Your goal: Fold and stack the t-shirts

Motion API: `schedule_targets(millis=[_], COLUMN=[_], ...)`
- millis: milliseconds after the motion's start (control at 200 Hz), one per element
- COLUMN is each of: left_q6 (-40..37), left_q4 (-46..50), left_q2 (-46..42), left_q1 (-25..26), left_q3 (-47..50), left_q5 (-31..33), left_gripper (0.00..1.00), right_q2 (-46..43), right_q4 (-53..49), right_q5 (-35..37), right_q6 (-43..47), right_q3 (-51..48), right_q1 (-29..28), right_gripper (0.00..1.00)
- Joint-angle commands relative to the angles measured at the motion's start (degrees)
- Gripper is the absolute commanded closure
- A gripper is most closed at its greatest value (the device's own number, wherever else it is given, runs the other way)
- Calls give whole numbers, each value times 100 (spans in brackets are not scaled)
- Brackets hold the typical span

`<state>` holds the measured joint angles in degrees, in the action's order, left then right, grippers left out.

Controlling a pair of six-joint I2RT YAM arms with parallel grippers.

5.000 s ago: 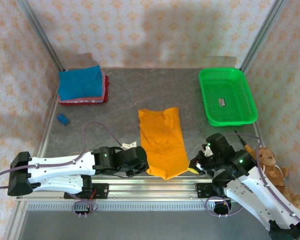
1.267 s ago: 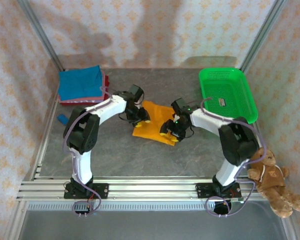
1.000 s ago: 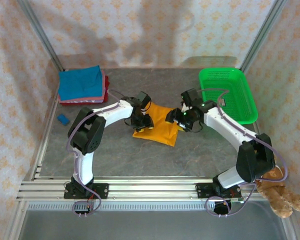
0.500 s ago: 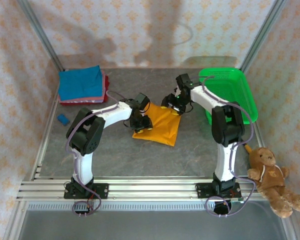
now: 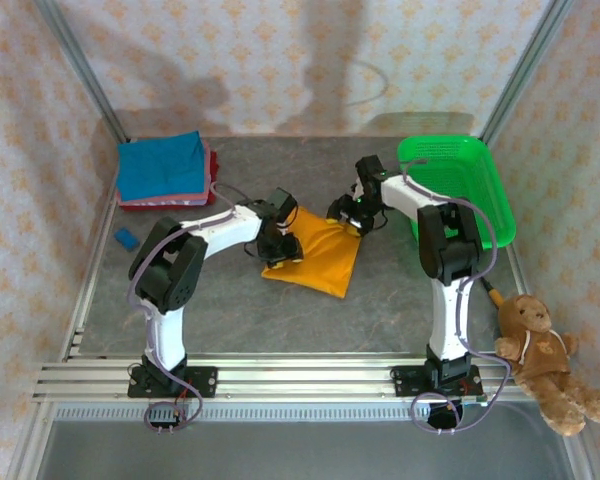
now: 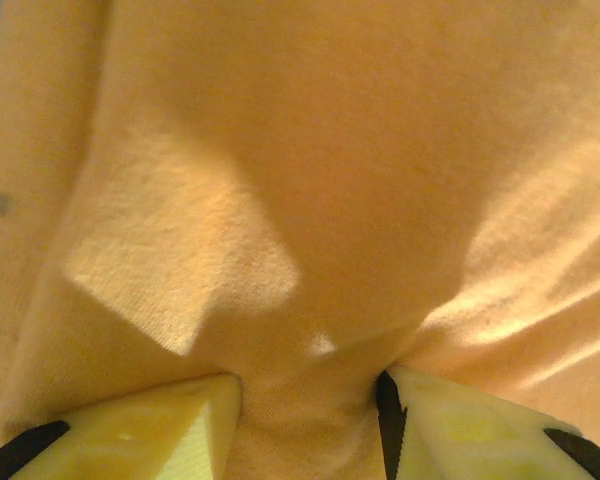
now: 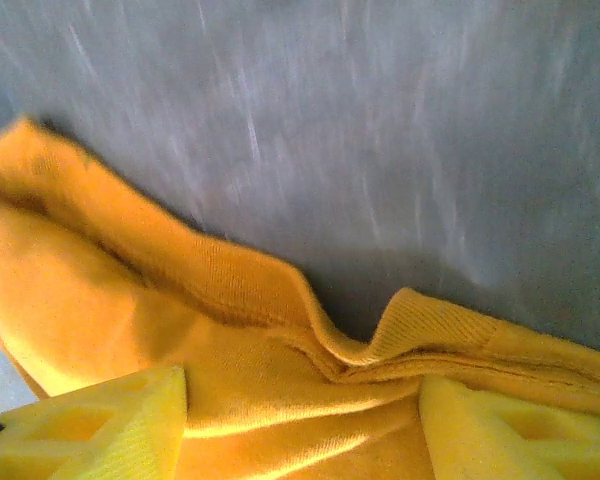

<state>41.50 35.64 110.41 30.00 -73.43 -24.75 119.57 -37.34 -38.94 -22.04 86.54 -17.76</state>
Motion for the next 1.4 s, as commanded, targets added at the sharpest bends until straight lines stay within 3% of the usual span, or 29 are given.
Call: schedule_targets(millis=[0,250,430,686,926,1221,1391], left_q6=[25,692,635,-169,-687,-688,-600], left_q4=[501,192,547,1146,1225,964,968], left_q2=[-329,-1517,-1896,-1359,-661,166,288], left_q1=[65,452,466,-328,-1126,-1163,-1040], left_q3=[746,1764,1439,67,-727,-1310,-1560], left_q5=[311,151,321,327,94,-188,-188], left_gripper=[54,53,52,54,57,64,64], right_q2=[-601,-2128,-2498,-1992,-1639,-1458,-1365], right_q4=[-317,-612,-906,-436,-341,-246,-181], right_q5=[124,220,545,451,457,462,398], right_q6=[166,185,213,112,112,91,52], right_q3=[-690,-1247,-1459,-1765,-1781,-1852,-1825], right_q1=[-302,-361,-358,-255,-254,-262,-257], right_gripper=[37,37,41,55,56,59,70])
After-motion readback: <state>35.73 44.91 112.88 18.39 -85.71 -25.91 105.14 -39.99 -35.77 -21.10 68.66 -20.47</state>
